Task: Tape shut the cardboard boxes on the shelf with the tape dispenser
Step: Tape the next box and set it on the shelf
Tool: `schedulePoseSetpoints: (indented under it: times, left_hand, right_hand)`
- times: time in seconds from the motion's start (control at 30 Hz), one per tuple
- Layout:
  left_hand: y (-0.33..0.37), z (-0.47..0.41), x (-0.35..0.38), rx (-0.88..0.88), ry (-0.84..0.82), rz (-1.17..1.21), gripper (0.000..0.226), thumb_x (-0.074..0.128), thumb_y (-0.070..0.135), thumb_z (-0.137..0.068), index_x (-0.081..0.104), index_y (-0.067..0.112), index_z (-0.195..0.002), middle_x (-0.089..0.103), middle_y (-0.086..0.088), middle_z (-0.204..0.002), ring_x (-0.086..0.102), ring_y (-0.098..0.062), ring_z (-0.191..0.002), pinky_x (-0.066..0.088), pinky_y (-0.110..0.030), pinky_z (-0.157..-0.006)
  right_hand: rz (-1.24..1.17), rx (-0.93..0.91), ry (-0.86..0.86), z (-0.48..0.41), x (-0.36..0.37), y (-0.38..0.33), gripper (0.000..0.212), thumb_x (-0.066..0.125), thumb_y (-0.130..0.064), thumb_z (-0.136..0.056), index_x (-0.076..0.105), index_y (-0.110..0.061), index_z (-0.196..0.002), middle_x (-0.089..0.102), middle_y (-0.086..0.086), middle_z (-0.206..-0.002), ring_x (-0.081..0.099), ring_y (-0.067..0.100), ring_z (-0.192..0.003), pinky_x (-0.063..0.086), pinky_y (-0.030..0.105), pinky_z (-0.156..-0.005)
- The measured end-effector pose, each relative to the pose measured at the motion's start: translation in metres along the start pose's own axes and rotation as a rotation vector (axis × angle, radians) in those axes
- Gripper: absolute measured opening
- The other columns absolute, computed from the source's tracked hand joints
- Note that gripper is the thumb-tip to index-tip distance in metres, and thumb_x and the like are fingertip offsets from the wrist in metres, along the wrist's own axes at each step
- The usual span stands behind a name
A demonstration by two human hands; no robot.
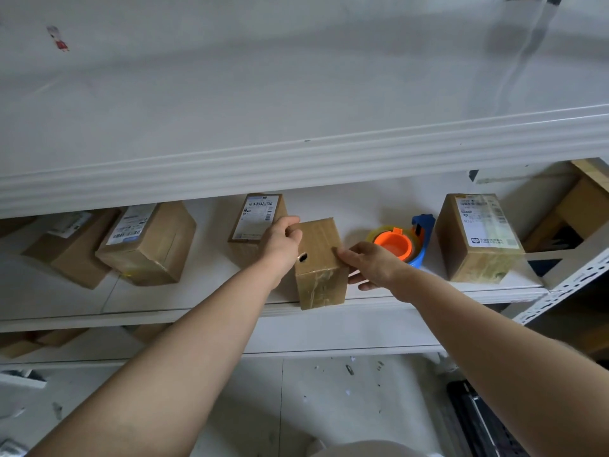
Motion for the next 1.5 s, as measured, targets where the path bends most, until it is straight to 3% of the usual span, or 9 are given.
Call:
schedulePoseSetpoints:
  times: [0.2, 0.37, 0.53, 0.7, 0.87, 1.07, 1.2, 1.33, 1.5]
  left_hand:
    - [-0.008, -0.003, -0.004, -0.035, 0.008, -0.026, 0.031, 0.047, 0.015, -0.099, 0.054, 0.023, -0.128, 0.053, 0.004, -0.113, 0.050, -0.015, -0.099, 0.037, -0.023, -0.081]
    - [-0.018, -0.001, -0.015, -0.086, 0.060, -0.073, 0.024, 0.055, 0.026, -0.093, 0.051, 0.021, -0.116, 0.058, 0.003, -0.106, 0.059, -0.023, -0.097, 0.050, -0.035, -0.090]
    - [-0.024, 0.010, -0.023, -0.128, 0.056, -0.250, 0.030, 0.057, 0.042, -0.086, 0.044, 0.022, -0.104, 0.057, -0.001, -0.095, 0.062, -0.027, -0.089, 0.056, -0.042, -0.082]
    - [-0.018, 0.018, -0.027, -0.115, 0.085, -0.284, 0.031, 0.057, 0.040, -0.089, 0.046, 0.016, -0.105, 0.052, 0.002, -0.087, 0.058, -0.024, -0.084, 0.050, -0.033, -0.071]
    - [-0.017, 0.022, -0.026, -0.144, 0.104, -0.233, 0.033, 0.058, 0.041, -0.086, 0.046, 0.014, -0.103, 0.057, -0.004, -0.094, 0.063, -0.029, -0.088, 0.057, -0.040, -0.078]
    - [-0.011, 0.028, -0.020, -0.189, 0.075, -0.238, 0.053, 0.063, 0.042, -0.083, 0.039, 0.013, -0.119, 0.051, -0.002, -0.108, 0.058, -0.027, -0.091, 0.061, -0.044, -0.067]
    - [-0.007, 0.030, -0.016, -0.176, 0.003, -0.275, 0.077, 0.061, 0.037, -0.077, 0.019, 0.041, -0.142, 0.050, 0.004, -0.119, 0.061, -0.024, -0.097, 0.061, -0.039, -0.057]
    - [-0.006, 0.028, -0.012, -0.165, -0.056, -0.275, 0.069, 0.057, 0.033, -0.084, 0.025, 0.043, -0.145, 0.044, 0.005, -0.138, 0.055, -0.024, -0.110, 0.061, -0.040, -0.068]
    - [-0.005, 0.021, -0.017, -0.076, 0.009, -0.388, 0.055, 0.048, 0.036, -0.090, 0.033, 0.036, -0.143, 0.044, -0.001, -0.143, 0.053, -0.029, -0.117, 0.053, -0.042, -0.091]
  right_hand:
    - [0.073, -0.007, -0.072, -0.001, -0.001, 0.001, 0.048, 0.072, -0.047, -0.080, 0.057, -0.022, -0.116, 0.067, 0.000, -0.109, 0.063, 0.014, -0.100, 0.051, 0.026, -0.076]
    - [0.062, -0.083, 0.166, -0.014, -0.016, -0.004, 0.041, 0.071, -0.036, -0.084, 0.061, -0.019, -0.119, 0.067, -0.002, -0.097, 0.065, 0.016, -0.088, 0.051, 0.021, -0.062]
    - [-0.149, -0.072, 0.201, -0.022, -0.009, -0.005, 0.035, 0.059, -0.027, -0.093, 0.057, -0.010, -0.124, 0.068, 0.010, -0.104, 0.069, 0.017, -0.078, 0.057, 0.033, -0.073]
    - [-0.156, -0.071, 0.168, -0.017, -0.003, -0.011, 0.044, 0.058, -0.042, -0.092, 0.054, -0.014, -0.127, 0.066, 0.008, -0.112, 0.069, 0.020, -0.092, 0.058, 0.039, -0.080]
    - [-0.140, -0.086, 0.184, -0.014, -0.002, -0.011, 0.053, 0.063, -0.031, -0.090, 0.044, -0.016, -0.137, 0.063, 0.003, -0.097, 0.067, 0.026, -0.098, 0.054, 0.043, -0.091]
    - [-0.121, -0.122, 0.191, -0.016, -0.005, -0.009, 0.038, 0.055, -0.031, -0.093, 0.057, -0.013, -0.127, 0.066, 0.003, -0.108, 0.062, 0.020, -0.103, 0.049, 0.044, -0.099]
    - [-0.012, -0.142, 0.242, -0.013, -0.009, -0.009, 0.032, 0.048, -0.038, -0.097, 0.063, -0.016, -0.115, 0.066, 0.002, -0.103, 0.061, 0.025, -0.103, 0.051, 0.044, -0.093]
    - [-0.030, -0.070, 0.238, -0.010, -0.007, -0.010, 0.035, 0.043, -0.041, -0.099, 0.060, -0.012, -0.107, 0.066, 0.010, -0.100, 0.065, 0.029, -0.094, 0.057, 0.038, -0.073]
    - [-0.144, -0.040, 0.174, -0.012, -0.005, -0.009, 0.025, 0.041, -0.021, -0.099, 0.063, -0.009, -0.098, 0.065, 0.013, -0.096, 0.067, 0.026, -0.079, 0.056, 0.037, -0.073]
Point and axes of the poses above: each hand's wrist, its own z-axis away from the middle knuckle, its own x-axis out of the palm, y = z × x, the point moved 7 cm from there along -z, towards the middle knuckle
